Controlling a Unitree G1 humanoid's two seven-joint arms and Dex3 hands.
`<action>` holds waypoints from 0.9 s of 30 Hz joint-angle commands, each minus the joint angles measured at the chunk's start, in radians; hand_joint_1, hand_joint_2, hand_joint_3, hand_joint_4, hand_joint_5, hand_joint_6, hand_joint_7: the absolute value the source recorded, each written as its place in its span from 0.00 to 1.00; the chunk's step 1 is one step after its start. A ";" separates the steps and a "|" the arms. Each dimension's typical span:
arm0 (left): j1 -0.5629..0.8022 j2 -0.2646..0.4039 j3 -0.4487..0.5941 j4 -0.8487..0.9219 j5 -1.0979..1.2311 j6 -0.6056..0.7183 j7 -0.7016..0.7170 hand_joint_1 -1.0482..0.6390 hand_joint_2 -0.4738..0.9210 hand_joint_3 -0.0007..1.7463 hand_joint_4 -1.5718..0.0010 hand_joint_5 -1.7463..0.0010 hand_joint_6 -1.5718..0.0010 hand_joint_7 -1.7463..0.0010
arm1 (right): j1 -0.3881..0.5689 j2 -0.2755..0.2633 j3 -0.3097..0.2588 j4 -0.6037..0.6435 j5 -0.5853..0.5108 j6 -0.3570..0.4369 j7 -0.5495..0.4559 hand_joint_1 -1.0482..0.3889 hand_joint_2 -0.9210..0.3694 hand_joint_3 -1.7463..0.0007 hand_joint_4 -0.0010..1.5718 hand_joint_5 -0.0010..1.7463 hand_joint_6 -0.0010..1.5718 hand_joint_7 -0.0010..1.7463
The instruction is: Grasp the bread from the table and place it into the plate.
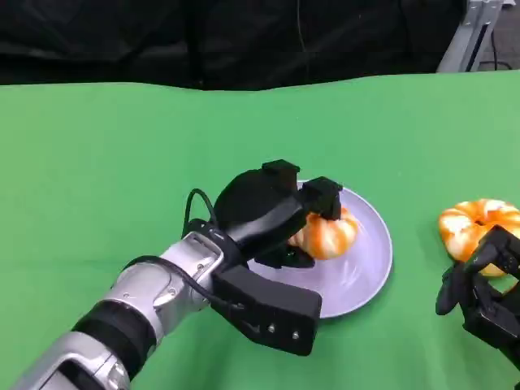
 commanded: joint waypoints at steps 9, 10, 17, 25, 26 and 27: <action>0.029 0.052 -0.003 -0.085 -0.004 0.143 -0.198 0.00 1.00 0.35 0.99 1.00 0.87 1.00 | 0.003 -0.009 -0.004 -0.006 -0.001 -0.007 -0.001 0.66 0.26 0.35 0.53 1.00 0.47 0.90; 0.034 0.057 0.001 -0.092 -0.013 0.145 -0.218 0.00 1.00 0.36 0.99 1.00 0.88 1.00 | 0.005 -0.010 -0.003 -0.008 -0.004 -0.006 -0.004 0.66 0.26 0.35 0.53 1.00 0.47 0.90; 0.058 0.081 0.020 -0.105 -0.046 0.115 -0.235 0.00 1.00 0.38 1.00 1.00 0.91 1.00 | 0.005 -0.013 -0.007 -0.005 -0.002 -0.005 0.002 0.66 0.26 0.36 0.53 1.00 0.47 0.90; 0.189 0.172 0.169 -0.223 -0.293 -0.050 -0.326 0.04 1.00 0.30 0.96 0.98 0.86 0.98 | 0.008 -0.012 -0.008 -0.011 0.002 0.002 0.001 0.67 0.25 0.35 0.52 1.00 0.46 0.91; 0.215 0.182 0.191 -0.248 -0.333 -0.063 -0.349 0.09 1.00 0.27 0.91 0.97 0.83 0.98 | 0.007 -0.013 -0.008 -0.012 0.001 0.003 -0.001 0.67 0.25 0.35 0.52 1.00 0.46 0.91; 0.241 0.189 0.216 -0.267 -0.379 -0.083 -0.375 0.12 1.00 0.25 0.87 0.95 0.82 0.98 | 0.007 -0.013 -0.008 -0.012 0.001 0.004 -0.002 0.67 0.25 0.35 0.52 1.00 0.46 0.91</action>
